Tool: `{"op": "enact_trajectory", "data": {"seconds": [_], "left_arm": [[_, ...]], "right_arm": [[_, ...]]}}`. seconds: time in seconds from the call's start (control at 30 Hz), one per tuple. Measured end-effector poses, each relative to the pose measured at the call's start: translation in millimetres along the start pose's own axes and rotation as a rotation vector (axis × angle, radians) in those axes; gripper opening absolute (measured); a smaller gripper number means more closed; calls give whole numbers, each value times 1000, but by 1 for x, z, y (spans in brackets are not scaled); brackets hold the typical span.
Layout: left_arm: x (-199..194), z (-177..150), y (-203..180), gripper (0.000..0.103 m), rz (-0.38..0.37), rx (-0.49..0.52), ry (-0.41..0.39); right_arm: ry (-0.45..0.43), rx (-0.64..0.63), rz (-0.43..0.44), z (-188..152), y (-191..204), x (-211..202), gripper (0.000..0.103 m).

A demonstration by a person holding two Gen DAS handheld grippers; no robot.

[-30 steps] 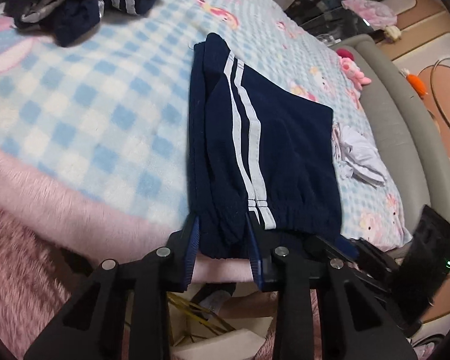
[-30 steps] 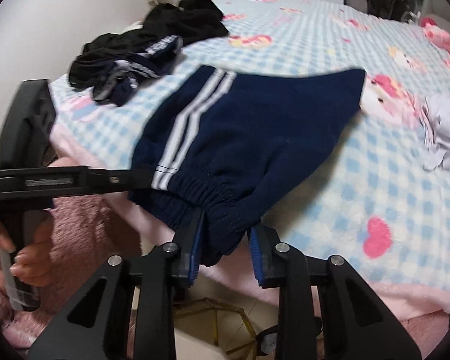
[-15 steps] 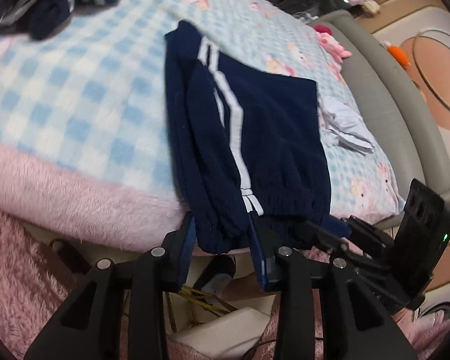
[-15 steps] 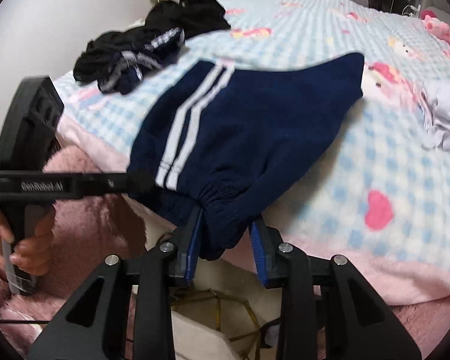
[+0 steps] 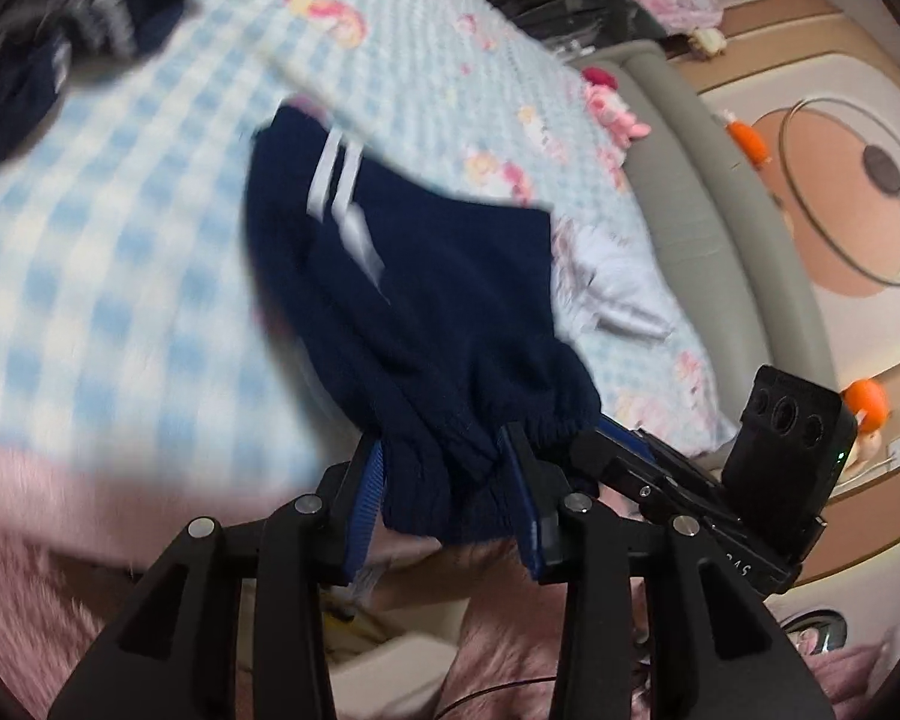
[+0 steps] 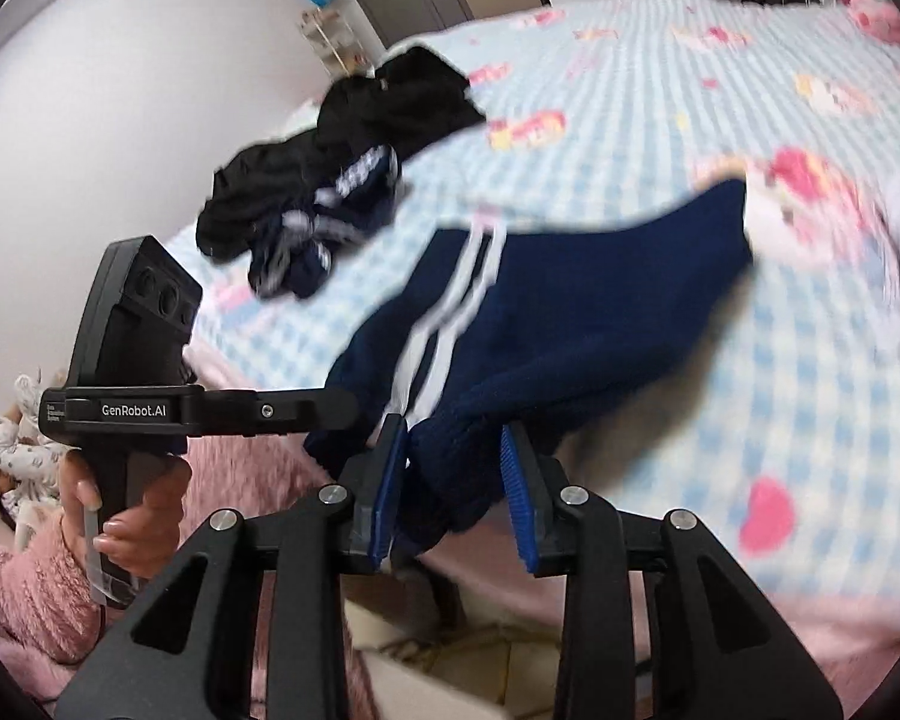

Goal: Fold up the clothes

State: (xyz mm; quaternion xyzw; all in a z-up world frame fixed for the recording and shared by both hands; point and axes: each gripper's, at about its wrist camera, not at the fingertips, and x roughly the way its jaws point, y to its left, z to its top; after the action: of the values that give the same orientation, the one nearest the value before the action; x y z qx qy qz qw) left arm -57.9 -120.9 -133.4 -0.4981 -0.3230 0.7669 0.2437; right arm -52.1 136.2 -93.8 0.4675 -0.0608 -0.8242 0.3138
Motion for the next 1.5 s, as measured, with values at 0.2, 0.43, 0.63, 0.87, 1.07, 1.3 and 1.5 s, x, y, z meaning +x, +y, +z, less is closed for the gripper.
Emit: {"op": "enact_trajectory", "data": {"seconds": [0.2, 0.43, 0.63, 0.87, 1.07, 1.3, 1.5], "left_arm": [[4, 50, -8, 50, -36, -7, -33], [9, 74, 15, 53, 56, -21, -117], [4, 47, 33, 53, 254, 116, -112], [-12, 8, 45, 52, 188, 67, -49], [1, -25, 51, 53, 66, -33, 15], [19, -56, 52, 53, 25, -77, 127], [28, -57, 36, 53, 64, -27, 140]], "right_arm": [[-73, 49, 46, 41, -5, 3, 33], [-86, 165, -58, 65, -46, 43, 33], [14, 186, -153, 48, -63, 85, 33], [7, 149, -161, 35, -53, 66, 33], [57, 86, -173, -9, -36, 32, 33], [129, -11, -253, -57, -22, 8, 33], [232, -55, -262, -81, -13, 23, 33]]}}
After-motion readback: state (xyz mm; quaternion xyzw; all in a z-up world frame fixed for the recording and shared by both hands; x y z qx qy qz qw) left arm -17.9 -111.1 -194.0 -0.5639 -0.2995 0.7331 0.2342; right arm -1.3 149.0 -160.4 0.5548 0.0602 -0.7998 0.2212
